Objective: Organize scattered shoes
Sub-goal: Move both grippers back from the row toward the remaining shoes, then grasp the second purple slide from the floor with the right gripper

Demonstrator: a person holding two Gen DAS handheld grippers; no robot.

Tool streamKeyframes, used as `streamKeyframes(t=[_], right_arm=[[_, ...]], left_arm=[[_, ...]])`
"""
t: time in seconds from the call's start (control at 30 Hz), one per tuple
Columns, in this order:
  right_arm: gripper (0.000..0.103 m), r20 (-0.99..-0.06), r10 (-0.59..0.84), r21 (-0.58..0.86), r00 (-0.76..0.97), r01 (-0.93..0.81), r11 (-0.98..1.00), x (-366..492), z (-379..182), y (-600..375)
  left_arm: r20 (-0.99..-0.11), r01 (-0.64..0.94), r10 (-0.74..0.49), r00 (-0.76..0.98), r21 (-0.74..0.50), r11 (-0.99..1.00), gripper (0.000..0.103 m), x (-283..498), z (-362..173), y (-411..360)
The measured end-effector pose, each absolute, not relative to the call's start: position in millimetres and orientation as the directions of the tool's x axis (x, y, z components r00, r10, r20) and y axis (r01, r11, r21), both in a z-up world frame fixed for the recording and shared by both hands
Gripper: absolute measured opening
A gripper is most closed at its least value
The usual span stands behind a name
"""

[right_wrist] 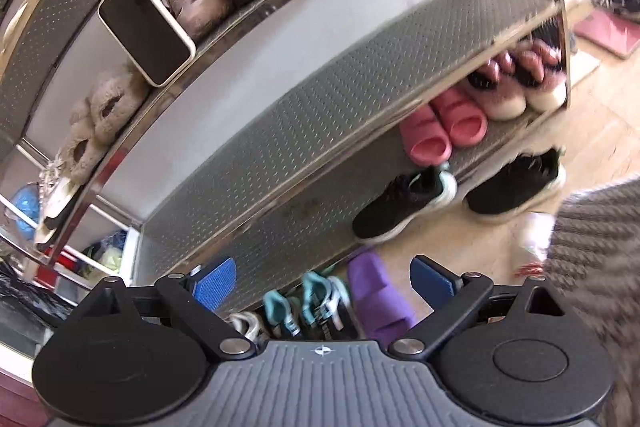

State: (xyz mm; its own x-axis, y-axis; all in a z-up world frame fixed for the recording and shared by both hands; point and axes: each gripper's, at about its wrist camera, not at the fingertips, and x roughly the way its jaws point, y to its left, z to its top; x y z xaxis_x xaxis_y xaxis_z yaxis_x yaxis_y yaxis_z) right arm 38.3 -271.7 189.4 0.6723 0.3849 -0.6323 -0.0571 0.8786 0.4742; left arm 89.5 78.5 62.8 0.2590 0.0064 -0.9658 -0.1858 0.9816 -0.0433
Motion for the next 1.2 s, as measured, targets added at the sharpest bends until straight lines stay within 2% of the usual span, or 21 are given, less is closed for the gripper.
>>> streamKeyframes(t=[0.13,0.33,0.43,0.5,0.6,0.7,0.77,0.8,0.87,0.93,0.97,1.03,1.1,1.17,1.2], right_arm=[[0.096,-0.65,0.358,0.461,0.67,-0.027,0.887,52,173,-279],[0.097,-0.776,0.323,0.43,0.542,0.079,0.899,98,99,-286],[0.097,-0.912,0.306,0.337,0.273,0.072,0.939,126,18,-271],[0.097,-0.958,0.271,0.274,0.09,0.021,0.961,131,-31,-259],[0.092,-0.975,0.147,0.162,-0.166,-0.082,0.983,122,-115,-237],[0.088,-0.955,0.062,0.112,-0.289,-0.162,0.98,107,-168,-222],[0.077,-0.94,0.062,0.131,-0.335,-0.19,0.973,101,-191,-214],[0.075,-0.929,0.064,0.148,-0.364,-0.209,0.967,97,-207,-208],[0.078,-0.916,0.061,0.157,-0.396,-0.214,0.964,93,-229,-201],[0.087,-0.912,0.043,0.143,-0.408,-0.217,0.966,88,-244,-193],[0.085,-0.923,0.041,0.135,-0.383,-0.224,0.965,85,-250,-187],[0.066,-0.946,0.035,0.137,-0.323,-0.297,0.945,78,-247,-173],[0.059,-0.964,0.02,0.13,-0.263,-0.409,0.903,71,-236,-157],[0.039,-0.969,0.051,0.166,-0.243,-0.481,0.861,68,-220,-143],[0.037,-0.974,0.044,0.164,-0.223,-0.553,0.817,64,-209,-132]], left_arm=[[-0.97,-0.124,-0.017,0.244,-0.048,0.991,0.092,91,59,64],[-0.984,-0.001,-0.027,0.177,-0.028,1.0,0.092,96,35,47],[-0.99,0.064,-0.026,0.14,-0.018,0.998,0.092,99,23,39],[-0.993,0.104,-0.025,0.116,-0.013,0.994,0.092,101,14,33],[-0.996,0.142,-0.025,0.087,-0.013,0.99,0.092,108,4,22],[-0.998,0.179,-0.025,0.058,-0.014,0.984,0.092,114,-7,11],[-0.999,0.204,-0.026,0.041,-0.017,0.979,0.092,119,-14,3],[-0.999,0.215,-0.034,0.04,-0.024,0.976,0.093,120,-14,0],[-0.998,0.201,-0.044,0.045,-0.034,0.979,0.093,121,-12,3],[-0.997,0.171,-0.052,0.054,-0.042,0.984,0.093,122,-10,9],[-0.997,0.156,-0.055,0.058,-0.046,0.987,0.093,122,-8,12],[-0.996,0.126,-0.062,0.068,-0.054,0.991,0.093,123,-6,18],[-0.995,0.096,-0.069,0.077,-0.062,0.993,0.093,124,-3,24],[-0.993,0.066,-0.076,0.087,-0.07,0.995,0.093,125,0,30],[-0.993,0.051,-0.079,0.091,-0.074,0.996,0.093,126,1,33]])
